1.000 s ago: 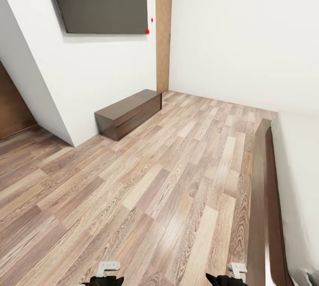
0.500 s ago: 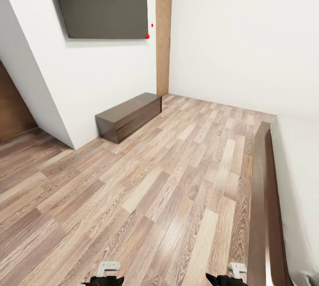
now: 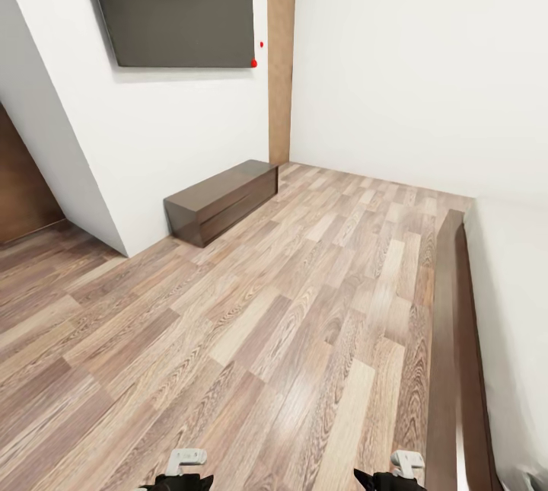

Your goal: In the bedroom, move the book from the bed onto either nightstand, and place the two sandals side by side next to the bed.

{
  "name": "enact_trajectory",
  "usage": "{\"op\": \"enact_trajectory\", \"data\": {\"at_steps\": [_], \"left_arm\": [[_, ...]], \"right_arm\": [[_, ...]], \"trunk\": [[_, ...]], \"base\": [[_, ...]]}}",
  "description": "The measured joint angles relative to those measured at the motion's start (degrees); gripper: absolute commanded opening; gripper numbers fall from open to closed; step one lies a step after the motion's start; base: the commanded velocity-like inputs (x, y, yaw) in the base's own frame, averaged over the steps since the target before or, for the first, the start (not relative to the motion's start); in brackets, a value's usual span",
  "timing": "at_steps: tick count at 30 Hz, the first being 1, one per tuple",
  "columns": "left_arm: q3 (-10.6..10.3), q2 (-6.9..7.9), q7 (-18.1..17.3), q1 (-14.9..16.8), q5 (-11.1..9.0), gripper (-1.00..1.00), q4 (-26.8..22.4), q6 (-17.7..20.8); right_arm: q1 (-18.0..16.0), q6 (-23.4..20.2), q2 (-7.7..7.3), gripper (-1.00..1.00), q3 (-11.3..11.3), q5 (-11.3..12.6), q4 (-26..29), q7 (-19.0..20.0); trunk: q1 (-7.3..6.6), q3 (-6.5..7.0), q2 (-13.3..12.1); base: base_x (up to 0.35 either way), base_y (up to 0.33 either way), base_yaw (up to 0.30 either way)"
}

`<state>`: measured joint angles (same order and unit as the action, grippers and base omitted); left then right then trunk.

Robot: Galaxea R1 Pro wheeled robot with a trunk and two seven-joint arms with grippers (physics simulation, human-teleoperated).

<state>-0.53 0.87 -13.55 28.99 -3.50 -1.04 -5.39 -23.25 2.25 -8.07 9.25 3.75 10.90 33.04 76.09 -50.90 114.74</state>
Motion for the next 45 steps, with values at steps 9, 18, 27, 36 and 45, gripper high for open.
{"op": "enact_trajectory", "data": {"at_steps": [9, 18, 27, 36, 45], "left_arm": [[0.0, -0.05, 0.0, -0.02, 0.0, 1.0, 0.0, -0.01], [0.0, -0.4, 0.05, -0.02, 0.0, 1.0, 0.0, -0.01], [0.0, -0.78, 0.07, -0.03, -0.02, 1.0, 0.0, -0.01], [0.0, -0.79, 0.06, -0.03, 0.0, 1.0, 0.0, -0.01], [0.0, -0.79, 0.06, -0.03, 0.0, 1.0, 0.0, -0.09]], "right_arm": [[0.0, 0.08, 0.0, 1.0, 0.0, -0.05, 0.0, 0.0], [0.0, 0.09, 0.0, 1.0, 0.0, -0.08, 0.0, 0.0], [0.0, 0.09, 0.0, 1.0, 0.0, -0.08, 0.0, 0.0], [0.0, 0.09, 0.0, 1.0, 0.0, -0.08, 0.0, -0.05], [0.0, 0.09, 0.0, 1.0, 0.0, -0.08, 0.0, -0.09]], "trunk": [[0.0, 0.74, 0.0], [0.0, 1.57, 0.0], [0.0, 2.39, 0.0], [0.0, 2.96, 0.0], [0.0, 3.0, 0.0]], "base": [[0.0, 0.0, 0.0], [0.0, 0.0, 0.0], [0.0, 0.0, 0.0], [0.0, 0.0, 0.0], [0.0, 0.0, 0.0]]}}
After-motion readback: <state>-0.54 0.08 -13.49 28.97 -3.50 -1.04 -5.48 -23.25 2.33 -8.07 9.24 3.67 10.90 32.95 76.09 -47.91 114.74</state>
